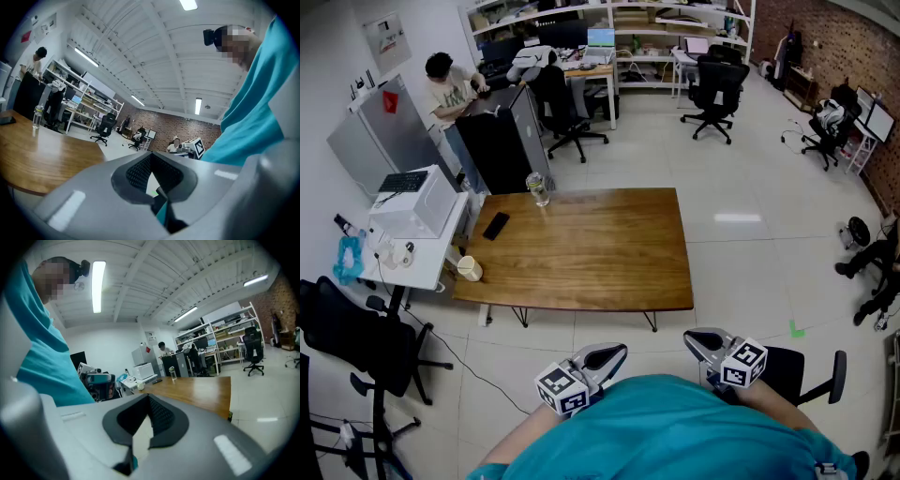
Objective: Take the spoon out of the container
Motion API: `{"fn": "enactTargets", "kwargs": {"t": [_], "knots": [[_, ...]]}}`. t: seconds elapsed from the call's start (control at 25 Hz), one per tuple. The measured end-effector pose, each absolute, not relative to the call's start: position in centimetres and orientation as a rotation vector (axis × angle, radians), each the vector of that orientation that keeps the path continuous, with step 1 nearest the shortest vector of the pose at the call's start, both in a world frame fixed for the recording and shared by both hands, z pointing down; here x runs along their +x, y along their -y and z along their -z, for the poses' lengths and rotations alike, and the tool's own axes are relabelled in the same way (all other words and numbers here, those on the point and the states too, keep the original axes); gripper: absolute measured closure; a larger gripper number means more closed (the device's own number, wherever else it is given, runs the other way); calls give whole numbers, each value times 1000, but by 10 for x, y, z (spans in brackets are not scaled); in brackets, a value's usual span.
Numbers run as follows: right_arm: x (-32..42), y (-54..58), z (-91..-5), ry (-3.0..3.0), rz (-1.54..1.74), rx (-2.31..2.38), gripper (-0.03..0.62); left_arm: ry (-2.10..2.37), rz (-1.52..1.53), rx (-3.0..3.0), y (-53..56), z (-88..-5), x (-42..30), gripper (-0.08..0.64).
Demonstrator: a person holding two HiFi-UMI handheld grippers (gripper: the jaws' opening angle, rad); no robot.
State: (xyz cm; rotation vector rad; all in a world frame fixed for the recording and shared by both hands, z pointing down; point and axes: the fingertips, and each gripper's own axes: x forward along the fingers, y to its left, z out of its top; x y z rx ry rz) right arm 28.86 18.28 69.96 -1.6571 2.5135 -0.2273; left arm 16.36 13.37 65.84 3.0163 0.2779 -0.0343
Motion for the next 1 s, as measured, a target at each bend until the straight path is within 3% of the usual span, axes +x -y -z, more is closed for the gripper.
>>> {"fn": "enactTargets", "kwargs": {"t": [0.28,1.0], "knots": [[259,-129,-685,-2590,212,-1612,591,-228,53,2992,-91,-656,140,558],[64,113,-639,-2861,264,-1233,591,261,166,2941,121,-607,-61,558]]}}
